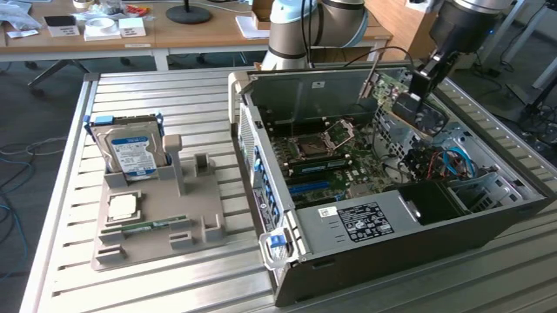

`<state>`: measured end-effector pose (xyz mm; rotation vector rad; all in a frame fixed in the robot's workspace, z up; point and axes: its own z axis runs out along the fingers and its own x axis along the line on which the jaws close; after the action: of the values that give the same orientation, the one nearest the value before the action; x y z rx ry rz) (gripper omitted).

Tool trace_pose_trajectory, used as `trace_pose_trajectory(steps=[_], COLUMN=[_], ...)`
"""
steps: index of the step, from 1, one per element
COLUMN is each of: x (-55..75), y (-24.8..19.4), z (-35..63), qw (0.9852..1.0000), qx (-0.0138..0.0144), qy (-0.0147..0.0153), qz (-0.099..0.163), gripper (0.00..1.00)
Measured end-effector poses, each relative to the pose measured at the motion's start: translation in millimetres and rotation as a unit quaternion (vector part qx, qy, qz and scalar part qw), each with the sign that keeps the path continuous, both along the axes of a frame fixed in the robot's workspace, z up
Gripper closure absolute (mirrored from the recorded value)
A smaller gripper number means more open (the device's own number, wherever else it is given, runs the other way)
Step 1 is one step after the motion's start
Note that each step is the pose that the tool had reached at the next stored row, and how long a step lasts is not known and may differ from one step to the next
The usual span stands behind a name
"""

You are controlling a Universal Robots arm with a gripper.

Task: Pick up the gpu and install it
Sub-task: 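Insert the gpu into the slot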

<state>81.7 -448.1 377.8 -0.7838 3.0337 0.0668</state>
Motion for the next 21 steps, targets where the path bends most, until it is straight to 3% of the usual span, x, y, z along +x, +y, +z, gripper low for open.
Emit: trace_pose_trajectory(steps=[6, 11, 16, 21], x=[0.0, 0.0, 0.0, 0.0], y=[0.0, 0.0, 0.0, 0.0], z=[-0.9, -1.7, -2.5, -3.2], qw=[0.9985, 0.995, 0.9895, 0.9819], qx=[0.0, 0.0, 0.0, -0.0001], qy=[0.0, 0.0, 0.0, 0.0], qz=[0.054, 0.1, 0.144, 0.19], gripper=[0.73, 0.73, 0.73, 0.73])
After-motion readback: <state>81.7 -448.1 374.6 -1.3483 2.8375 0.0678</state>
